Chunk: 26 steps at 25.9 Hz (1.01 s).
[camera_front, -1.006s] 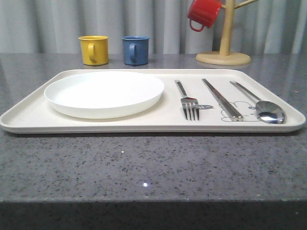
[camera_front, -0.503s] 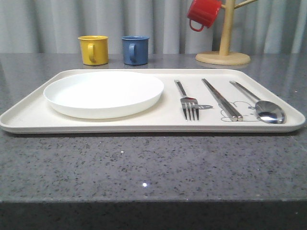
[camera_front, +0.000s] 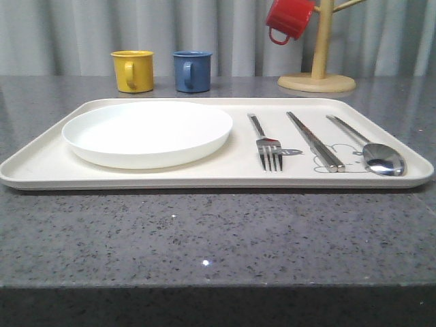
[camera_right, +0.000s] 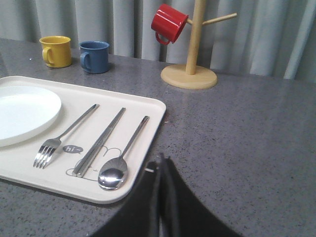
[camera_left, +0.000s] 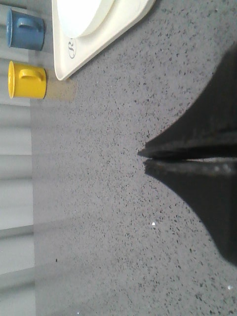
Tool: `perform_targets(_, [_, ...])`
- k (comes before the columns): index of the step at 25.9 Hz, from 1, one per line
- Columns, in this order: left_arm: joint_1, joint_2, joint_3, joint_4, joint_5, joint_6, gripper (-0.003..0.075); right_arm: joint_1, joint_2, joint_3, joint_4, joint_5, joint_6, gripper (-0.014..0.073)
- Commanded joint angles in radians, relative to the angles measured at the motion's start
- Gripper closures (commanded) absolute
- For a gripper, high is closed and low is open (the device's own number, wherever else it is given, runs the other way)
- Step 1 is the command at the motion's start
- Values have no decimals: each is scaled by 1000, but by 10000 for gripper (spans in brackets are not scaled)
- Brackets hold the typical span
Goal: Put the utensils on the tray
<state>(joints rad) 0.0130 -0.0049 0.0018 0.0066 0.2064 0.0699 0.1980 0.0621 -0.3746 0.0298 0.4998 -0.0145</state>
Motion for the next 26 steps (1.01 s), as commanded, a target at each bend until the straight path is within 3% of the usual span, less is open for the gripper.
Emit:
perform_targets(1, [2,-21,2,-7,-90,-8,738,-3,14,-25,-13,-87,-8,662])
perform_targets(6, [2,-21,2,-7,-90,-8,738,-3,14,-8,-37,-119,-8,662])
perform_targets(12, [2,-21,2,-7,-90,-8,738,-122,12,187,-2,-379,-8,662])
perform_targets(20, [2,-21,2,-7,-90,-8,738,-157,-92,389,15,-382,-8,662])
perform_targets(26, [2,-21,2,-7,-90,-8,738,-183,-91,389,22,-338,-8,662])
